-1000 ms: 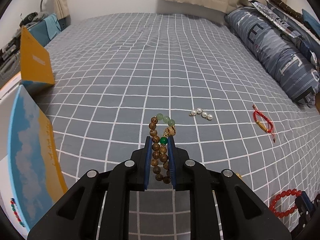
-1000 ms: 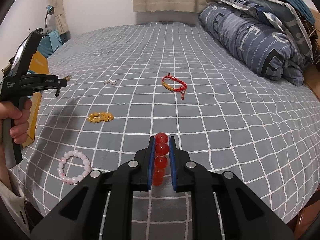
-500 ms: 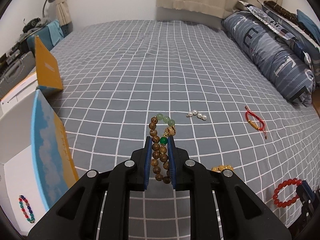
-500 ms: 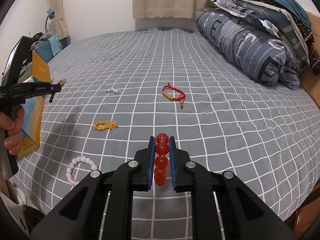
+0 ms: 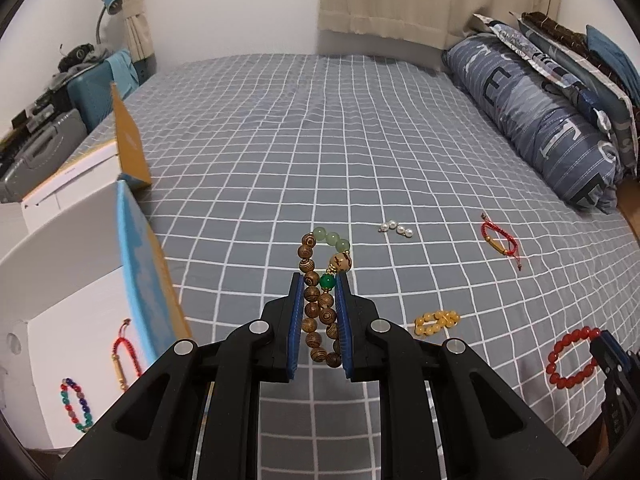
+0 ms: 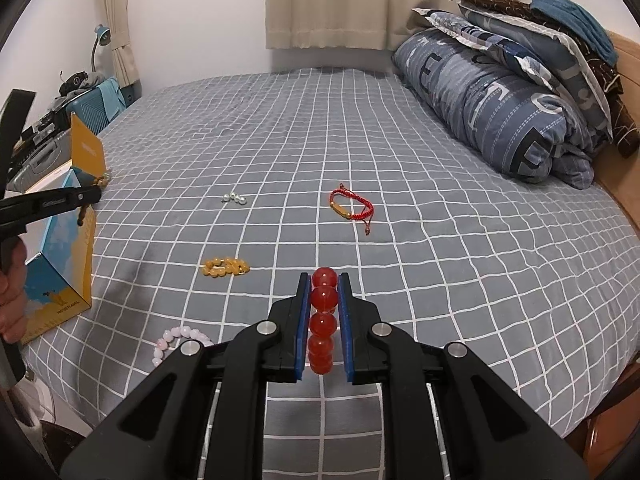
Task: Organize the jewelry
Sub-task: 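Carry both held bracelets over to the white box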
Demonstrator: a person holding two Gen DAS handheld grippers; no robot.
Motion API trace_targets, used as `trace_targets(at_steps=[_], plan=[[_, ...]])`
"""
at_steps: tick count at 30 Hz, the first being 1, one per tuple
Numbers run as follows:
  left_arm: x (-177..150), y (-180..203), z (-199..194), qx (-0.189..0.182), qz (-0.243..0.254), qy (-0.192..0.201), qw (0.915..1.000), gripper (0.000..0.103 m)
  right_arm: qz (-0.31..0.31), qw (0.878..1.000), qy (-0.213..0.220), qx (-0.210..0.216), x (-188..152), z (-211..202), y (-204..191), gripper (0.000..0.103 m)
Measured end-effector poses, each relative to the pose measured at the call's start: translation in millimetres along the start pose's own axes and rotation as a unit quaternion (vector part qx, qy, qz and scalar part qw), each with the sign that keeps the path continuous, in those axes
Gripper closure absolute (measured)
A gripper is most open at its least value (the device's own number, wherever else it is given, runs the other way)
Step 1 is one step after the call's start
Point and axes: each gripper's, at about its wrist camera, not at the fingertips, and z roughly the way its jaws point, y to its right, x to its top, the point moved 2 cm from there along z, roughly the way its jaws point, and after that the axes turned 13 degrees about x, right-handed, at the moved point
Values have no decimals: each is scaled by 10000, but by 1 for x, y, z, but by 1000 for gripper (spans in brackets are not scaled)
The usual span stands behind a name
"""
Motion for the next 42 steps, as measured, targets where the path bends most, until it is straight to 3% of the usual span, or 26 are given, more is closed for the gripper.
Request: trace_targets(at_steps=[23,42], plan=[[-24,-73,-56,335,-267,186,9989,88,-144,9995,128,244,29,-9,-53,90],[-43,-157,-74,706,-818,158,9940,88,-550,9951,140,810,47,6,-149,90]])
